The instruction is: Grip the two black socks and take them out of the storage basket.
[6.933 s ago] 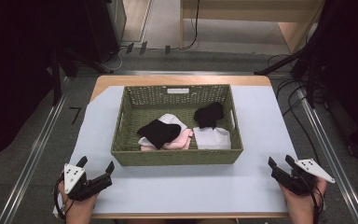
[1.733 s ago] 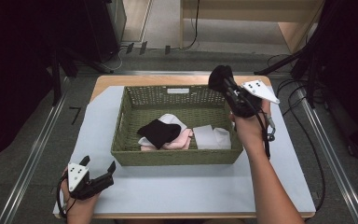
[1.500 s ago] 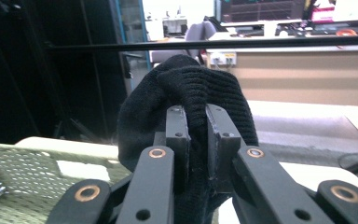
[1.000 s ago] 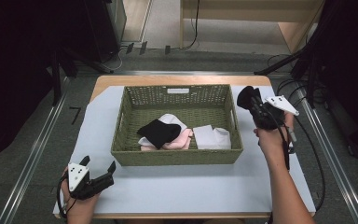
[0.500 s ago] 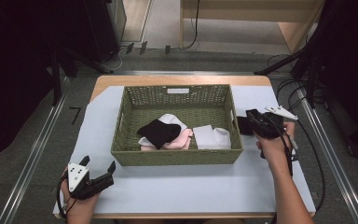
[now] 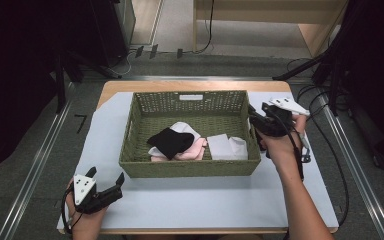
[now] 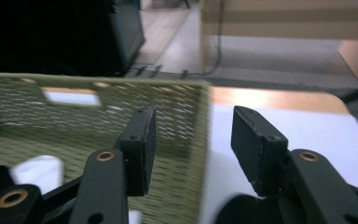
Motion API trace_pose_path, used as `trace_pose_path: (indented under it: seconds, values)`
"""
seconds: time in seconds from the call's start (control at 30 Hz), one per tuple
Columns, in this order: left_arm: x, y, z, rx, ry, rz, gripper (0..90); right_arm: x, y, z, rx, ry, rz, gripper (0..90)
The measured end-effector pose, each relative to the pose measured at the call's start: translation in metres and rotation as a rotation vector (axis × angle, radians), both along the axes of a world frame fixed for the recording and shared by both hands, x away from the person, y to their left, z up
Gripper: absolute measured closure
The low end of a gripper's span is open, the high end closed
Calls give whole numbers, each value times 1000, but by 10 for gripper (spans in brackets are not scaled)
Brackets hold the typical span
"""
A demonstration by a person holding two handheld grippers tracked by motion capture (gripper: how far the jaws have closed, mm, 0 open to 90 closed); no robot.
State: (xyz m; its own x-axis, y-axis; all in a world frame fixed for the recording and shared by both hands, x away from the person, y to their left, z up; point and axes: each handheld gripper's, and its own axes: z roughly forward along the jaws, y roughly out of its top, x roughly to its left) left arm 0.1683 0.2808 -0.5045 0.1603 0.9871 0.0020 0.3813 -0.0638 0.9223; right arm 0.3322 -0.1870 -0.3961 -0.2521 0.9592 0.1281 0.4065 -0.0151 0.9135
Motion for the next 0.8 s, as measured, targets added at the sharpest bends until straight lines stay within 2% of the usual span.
trace_pose_path:
  seconds: [0.17,0.27,0.4,0.47,0.53,0.7,0.8]
  values:
    - [0,0,0,1,1,-3,75,1,39,8,-10,-12,88,497]
    - [0,0,0,-1,4,-7,75,5,60,4,-6,8,134,491]
    - [1,0,0,-1,7,-8,75,9,87,-7,-23,44,223,432]
    - [1,0,0,-1,7,-9,75,11,99,-13,-23,75,258,393]
    - [1,0,0,-3,7,-9,75,14,110,-20,0,115,282,373]
    - [1,0,0,1,11,-8,75,21,130,-34,2,191,303,323]
    - [1,0,0,1,13,-7,75,24,141,-42,-26,255,315,278]
